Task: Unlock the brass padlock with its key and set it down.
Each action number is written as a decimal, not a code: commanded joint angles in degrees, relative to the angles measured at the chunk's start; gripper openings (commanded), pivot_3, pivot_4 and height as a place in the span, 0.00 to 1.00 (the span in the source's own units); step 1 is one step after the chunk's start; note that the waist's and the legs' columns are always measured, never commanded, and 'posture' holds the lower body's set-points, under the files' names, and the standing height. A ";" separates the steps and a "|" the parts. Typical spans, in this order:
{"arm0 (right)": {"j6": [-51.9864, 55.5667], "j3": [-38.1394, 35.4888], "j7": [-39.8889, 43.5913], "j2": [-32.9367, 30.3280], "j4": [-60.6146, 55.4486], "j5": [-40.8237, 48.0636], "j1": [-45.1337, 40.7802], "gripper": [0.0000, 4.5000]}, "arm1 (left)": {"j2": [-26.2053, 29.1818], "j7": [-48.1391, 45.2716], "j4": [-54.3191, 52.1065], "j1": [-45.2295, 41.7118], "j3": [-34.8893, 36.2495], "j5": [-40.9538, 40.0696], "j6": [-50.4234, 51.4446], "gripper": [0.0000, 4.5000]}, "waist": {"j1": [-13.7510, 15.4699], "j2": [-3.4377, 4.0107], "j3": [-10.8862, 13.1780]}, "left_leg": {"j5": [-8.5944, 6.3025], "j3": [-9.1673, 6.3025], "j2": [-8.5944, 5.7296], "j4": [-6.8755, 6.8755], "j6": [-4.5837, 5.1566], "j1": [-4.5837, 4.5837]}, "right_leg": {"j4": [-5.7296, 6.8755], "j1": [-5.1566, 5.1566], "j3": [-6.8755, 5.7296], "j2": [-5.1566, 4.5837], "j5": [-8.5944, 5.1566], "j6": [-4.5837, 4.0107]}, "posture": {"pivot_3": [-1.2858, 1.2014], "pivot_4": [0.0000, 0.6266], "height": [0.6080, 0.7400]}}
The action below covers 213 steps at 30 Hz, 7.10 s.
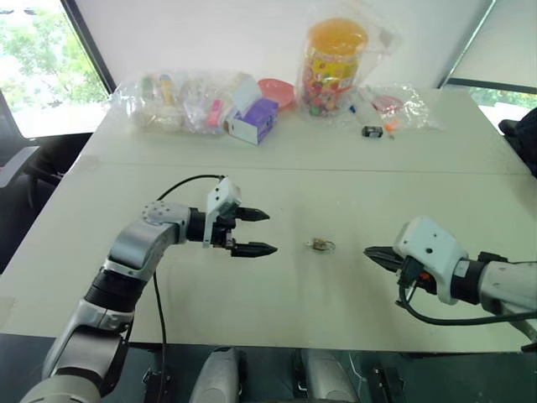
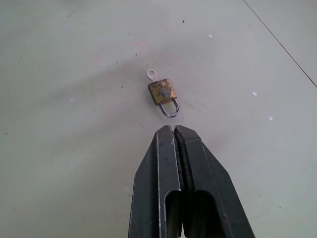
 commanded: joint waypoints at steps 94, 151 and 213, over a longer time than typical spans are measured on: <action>-47.64 25.61 5.50 6.61 18.68 -35.08 -17.32 0.15 | -7.07 -0.54 0.75 -5.84 1.79 -4.68 5.23 0.88 | -0.34 0.02 0.01 | -0.04 0.03 -0.01 -0.09 0.07 0.82 | -0.18 0.85 -0.04 -0.05 -0.01 0.00 | 0.52 0.24 0.96; -14.91 22.50 11.23 12.82 8.08 -17.01 -23.29 0.15 | -14.49 -1.64 9.98 -4.51 -3.81 14.07 -46.07 0.01 | -0.01 0.02 0.02 | -0.06 0.01 0.02 -0.21 0.09 0.78 | -0.40 0.84 -0.04 -0.29 -0.02 -0.03 | 0.52 0.24 0.96; -14.49 18.74 8.98 7.90 7.35 -16.07 -23.30 0.89 | -10.98 0.49 8.16 -8.72 2.25 -6.26 11.81 0.00 | -1.18 -0.03 0.07 | -0.09 -0.09 0.01 -0.20 0.15 0.62 | -0.44 0.76 -0.12 -0.24 -0.02 0.01 | 0.52 0.24 0.96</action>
